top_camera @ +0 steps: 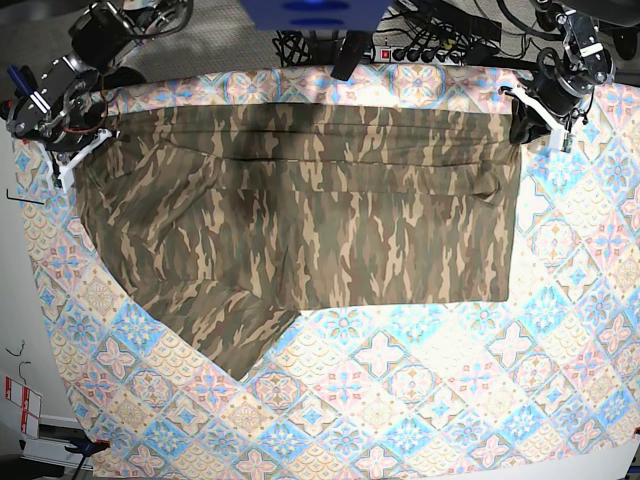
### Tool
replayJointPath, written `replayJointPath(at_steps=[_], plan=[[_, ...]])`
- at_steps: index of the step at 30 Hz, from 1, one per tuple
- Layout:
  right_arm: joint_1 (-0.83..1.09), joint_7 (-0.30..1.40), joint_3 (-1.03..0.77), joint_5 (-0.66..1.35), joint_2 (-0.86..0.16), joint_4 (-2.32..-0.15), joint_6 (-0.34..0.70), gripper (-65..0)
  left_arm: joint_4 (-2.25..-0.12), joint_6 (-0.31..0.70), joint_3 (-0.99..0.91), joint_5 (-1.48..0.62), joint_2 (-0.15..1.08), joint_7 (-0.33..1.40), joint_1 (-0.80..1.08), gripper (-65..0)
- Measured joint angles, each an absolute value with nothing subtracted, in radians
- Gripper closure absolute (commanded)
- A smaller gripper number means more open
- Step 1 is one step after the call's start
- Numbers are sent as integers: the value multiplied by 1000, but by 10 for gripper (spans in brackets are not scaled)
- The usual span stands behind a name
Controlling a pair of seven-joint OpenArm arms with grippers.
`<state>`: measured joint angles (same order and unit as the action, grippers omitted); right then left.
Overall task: Fold the T-shirt properly
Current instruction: 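Drag the folded shirt with both grippers back toward the robot, then release the shirt and raise both grippers away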
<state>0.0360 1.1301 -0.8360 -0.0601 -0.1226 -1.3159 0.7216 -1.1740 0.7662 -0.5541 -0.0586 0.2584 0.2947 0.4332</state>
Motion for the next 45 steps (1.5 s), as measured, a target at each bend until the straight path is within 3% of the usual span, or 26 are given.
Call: replayJointPath(at_steps=[12, 16, 22, 25, 28, 37, 45], plan=[[35, 1134, -830, -67, -123, -1317, 721, -43, -1174, 766, -559, -59, 260, 233, 491, -21], [34, 1138, -830, -66, -123, -1317, 722, -104, -1174, 766, -560, -51, 258, 231, 483, -34], [35, 1138, -828, -76, -126, -1322, 720, -285, -1174, 767, -559, -52, 254, 231, 483, -246], [42, 1161, -828, -102, -122, -1363, 704, -334, -1175, 767, -559, -59, 250, 222, 486, -336], [56, 1193, -830, -136, -119, -1411, 702, -347, -1175, 767, -555, -52, 249, 188, 494, -384], [54, 1199, -804, -147, -120, -1511, 702, -347, -1175, 767, -635, -35, 238, 202, 471, -389], [53, 1199, -714, -136, -117, -1628, 699, -347, -1176, 767, -707, -27, 258, 328, 411, -389]])
